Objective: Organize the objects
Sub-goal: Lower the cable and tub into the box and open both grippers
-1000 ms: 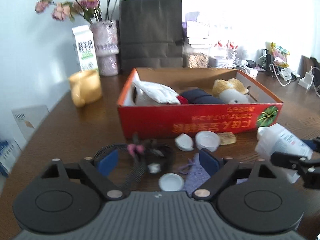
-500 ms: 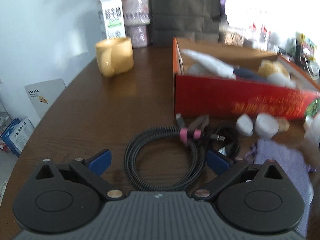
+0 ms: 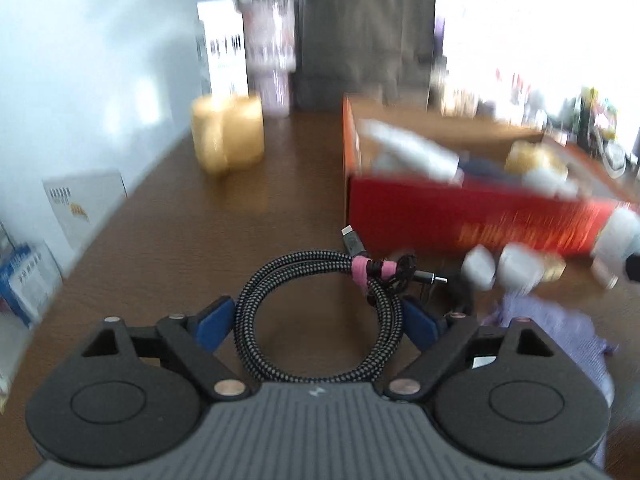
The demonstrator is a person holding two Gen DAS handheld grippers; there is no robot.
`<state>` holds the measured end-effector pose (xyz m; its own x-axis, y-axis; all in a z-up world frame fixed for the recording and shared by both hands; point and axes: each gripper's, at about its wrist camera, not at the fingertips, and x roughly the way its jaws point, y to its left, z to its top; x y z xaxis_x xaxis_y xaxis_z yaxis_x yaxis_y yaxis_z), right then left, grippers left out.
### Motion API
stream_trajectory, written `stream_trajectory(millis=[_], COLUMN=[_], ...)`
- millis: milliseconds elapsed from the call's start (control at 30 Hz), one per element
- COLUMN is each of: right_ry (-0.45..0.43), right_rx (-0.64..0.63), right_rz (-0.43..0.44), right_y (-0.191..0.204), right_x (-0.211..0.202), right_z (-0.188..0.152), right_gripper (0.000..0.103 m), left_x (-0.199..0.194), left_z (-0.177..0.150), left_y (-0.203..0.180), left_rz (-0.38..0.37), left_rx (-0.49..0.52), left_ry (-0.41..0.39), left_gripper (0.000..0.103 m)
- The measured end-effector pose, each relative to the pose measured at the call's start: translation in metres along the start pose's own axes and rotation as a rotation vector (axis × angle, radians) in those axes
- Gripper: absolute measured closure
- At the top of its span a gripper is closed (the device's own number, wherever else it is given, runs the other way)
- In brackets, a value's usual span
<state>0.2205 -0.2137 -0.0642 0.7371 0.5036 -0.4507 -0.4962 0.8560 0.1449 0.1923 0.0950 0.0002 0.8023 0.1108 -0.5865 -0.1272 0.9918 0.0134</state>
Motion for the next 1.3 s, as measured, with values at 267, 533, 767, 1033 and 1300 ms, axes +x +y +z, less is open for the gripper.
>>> stream_trajectory(millis=[267,533,767,1033,1300], right_ry=[-0.087,-0.095,-0.041,-0.033,-0.038], right_rx=[-0.073,-0.088,-0.079,-0.061,-0.056], right_rz=[-0.001,-0.055,-0.072,-0.08,-0.083], right_y=[0.007,-0.005,-0.017,-0.02,-0.016], right_x=[0.019,0.071,0.104,0.102,0.078], right_z=[0.047,0.087,0.09,0.081,0.077], right_gripper=[0.039,0.039,0.019,0.0,0.0], left_x=[-0.02,0.042,0.075,0.067,0.04], left_z=[0.077,0.115,0.119,0.114,0.11], left_y=[-0.048,-0.097,-0.1,-0.097,-0.095], left_rz=[-0.081,-0.078,-0.037,-0.013,-0.004], left_rx=[0.063,0.079,0.06,0.052,0.052], left_ry=[-0.203,-0.163,-0.127,-0.122,-0.132], left_gripper=[0.013,0.013,0.0,0.0,0.0])
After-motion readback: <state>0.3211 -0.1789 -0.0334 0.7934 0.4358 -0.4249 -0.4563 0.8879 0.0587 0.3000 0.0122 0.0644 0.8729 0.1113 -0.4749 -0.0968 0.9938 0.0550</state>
